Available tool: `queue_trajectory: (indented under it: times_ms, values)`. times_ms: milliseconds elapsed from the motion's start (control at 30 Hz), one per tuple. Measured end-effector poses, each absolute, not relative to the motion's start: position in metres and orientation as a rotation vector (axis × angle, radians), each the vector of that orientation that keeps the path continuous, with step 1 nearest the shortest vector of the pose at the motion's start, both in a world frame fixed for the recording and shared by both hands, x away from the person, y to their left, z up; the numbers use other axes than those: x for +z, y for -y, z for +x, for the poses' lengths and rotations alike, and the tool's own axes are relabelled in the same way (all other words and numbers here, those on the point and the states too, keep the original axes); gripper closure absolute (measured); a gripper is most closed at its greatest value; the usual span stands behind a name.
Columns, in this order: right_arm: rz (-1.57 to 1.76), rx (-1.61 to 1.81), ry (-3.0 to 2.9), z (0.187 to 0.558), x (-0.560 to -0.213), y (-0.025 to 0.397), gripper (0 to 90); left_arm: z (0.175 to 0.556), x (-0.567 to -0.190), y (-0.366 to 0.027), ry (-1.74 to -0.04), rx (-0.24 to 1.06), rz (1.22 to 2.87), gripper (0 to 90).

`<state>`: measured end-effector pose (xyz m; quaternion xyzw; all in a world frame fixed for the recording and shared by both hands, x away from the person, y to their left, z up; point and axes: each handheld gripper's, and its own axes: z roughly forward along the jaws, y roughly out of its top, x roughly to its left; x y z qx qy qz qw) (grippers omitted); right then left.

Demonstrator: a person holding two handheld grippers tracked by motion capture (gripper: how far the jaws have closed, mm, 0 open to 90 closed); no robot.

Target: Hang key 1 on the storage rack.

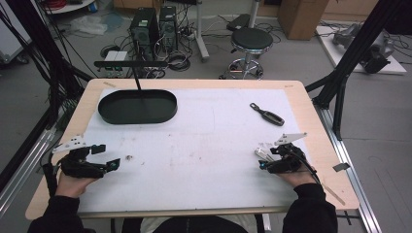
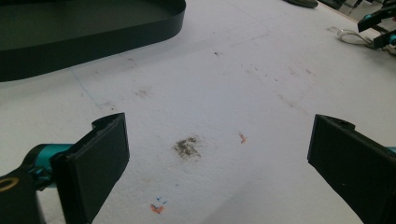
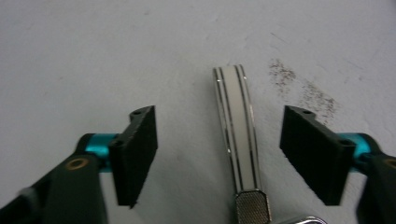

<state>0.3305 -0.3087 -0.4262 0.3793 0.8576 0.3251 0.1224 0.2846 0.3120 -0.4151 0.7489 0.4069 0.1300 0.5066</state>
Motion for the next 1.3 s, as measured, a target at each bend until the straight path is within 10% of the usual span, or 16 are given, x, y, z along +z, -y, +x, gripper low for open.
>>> queue_trajectory:
  times_ms: [700,1300]
  values:
    - [1.144,0.845,-2.507,0.336,-0.433,0.307,71.2,0.285,-0.416,-0.311,-0.985,0.319,1.814,5.9]
    - [1.274,1.204,-2.273,0.334,-0.404,0.328,74.7,0.285,-0.417,-0.31,-0.979,0.328,1.819,5.9]
